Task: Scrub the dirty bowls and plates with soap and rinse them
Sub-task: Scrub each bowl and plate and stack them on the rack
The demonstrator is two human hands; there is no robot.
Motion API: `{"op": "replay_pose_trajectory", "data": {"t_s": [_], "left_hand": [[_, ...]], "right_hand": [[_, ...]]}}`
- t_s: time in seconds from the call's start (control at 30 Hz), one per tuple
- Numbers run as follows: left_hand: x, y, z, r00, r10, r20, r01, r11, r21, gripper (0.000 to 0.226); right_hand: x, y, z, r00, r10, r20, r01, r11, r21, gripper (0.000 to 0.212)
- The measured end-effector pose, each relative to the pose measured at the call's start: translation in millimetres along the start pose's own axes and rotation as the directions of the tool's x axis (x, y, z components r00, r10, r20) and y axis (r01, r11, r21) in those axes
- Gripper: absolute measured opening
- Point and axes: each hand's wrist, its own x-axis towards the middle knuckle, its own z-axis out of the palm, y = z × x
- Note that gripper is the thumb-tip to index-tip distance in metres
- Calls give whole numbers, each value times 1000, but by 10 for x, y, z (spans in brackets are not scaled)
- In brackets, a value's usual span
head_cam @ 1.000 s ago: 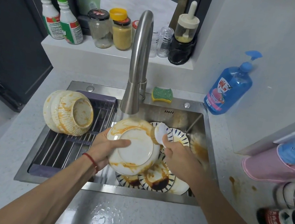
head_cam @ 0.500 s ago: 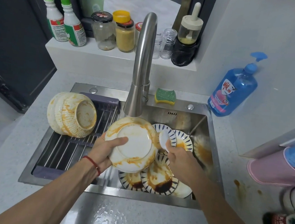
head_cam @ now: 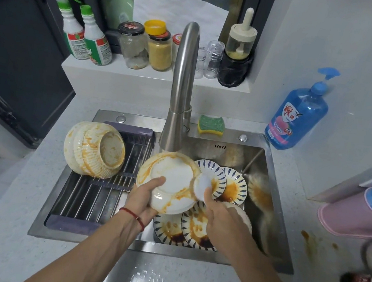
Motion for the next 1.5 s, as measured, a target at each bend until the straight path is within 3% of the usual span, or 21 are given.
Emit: {"op": "replay_pose_trajectory", "data": {"t_s": [0.17,0.3,0.4,0.53,0.63,0.73,0.8,0.9,1.0,1.17,1.27,1.4,1.5], "left_hand": [[-39,-110,152,999,-43,-13,42,997,-60,33],[-51,-162,231,998,-50,-45,44,991,-130,34],[-89,-203,296,997,-55,-50,47,986,-157,28],[-100,-169,383,999,-22,-38,16,989,-149,23],[-108,-181,448,999,-23,-37,17,989,-145,22],[-109,-213,494,997,-41,-60,34,994,-107,16],[-127,-228,512,997,-31,-74,22,994,-112,23],[-127,-249,526,998,-4,-68,-4,991,-131,59],[-168,-258,532,996,-16,-88,6,994,-105,42],[-167,-294,492,996,22,-83,-33,991,-130,82],[-93,-298,394,994,-7,-106,-3,996,-92,103],[-198,-246,363,995,65,-82,-57,993,102,69],[-263,-232,389,976,219,19,-214,927,307,65]], "right_hand": [[2,54,81,998,50,-49,-50,999,-6,71],[-111,-66,168,999,17,-45,-18,1000,-22,75],[-78,-8,138,994,82,-79,-83,997,-7,76],[-254,-192,203,998,-15,-59,12,998,-54,77],[-153,-82,143,992,77,-100,-84,994,-72,77],[-317,-284,246,996,-37,-78,30,996,-81,82],[-310,-257,248,995,-54,-88,46,994,-95,81],[-203,-139,168,992,70,-102,-81,991,-104,81],[-392,-255,220,998,-35,-52,29,992,-125,84],[-322,-150,206,995,76,-69,-83,991,-108,80],[-431,-210,249,999,-19,-34,16,997,-75,83],[-137,38,-8,992,106,-65,-109,992,-56,66],[-88,-38,-100,992,114,-52,-113,993,27,55]]}}
